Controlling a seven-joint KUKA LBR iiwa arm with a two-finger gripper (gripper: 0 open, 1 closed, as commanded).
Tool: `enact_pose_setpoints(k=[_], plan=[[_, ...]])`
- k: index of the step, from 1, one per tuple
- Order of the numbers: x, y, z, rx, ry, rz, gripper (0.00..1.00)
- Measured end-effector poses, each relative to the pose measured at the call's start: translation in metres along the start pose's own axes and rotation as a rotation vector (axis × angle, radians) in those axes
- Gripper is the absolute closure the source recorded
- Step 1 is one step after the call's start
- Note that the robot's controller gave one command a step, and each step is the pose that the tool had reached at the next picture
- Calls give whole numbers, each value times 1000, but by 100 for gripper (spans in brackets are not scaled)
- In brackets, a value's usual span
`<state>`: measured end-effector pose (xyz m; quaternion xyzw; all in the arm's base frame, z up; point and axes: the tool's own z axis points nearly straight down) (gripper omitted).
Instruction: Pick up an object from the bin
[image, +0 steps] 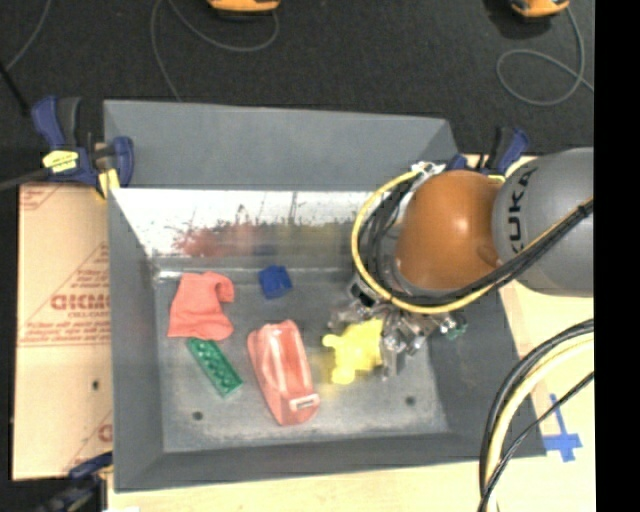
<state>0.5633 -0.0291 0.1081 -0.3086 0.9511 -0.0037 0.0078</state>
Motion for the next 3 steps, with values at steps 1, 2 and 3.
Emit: enact_pose_setpoints(k=[1, 2, 3], plan=[[0, 0, -16, 0, 1, 1, 100], [-1, -1, -27, 2, -3, 2, 100], [-1, -1, -37, 2, -3, 3, 100]])
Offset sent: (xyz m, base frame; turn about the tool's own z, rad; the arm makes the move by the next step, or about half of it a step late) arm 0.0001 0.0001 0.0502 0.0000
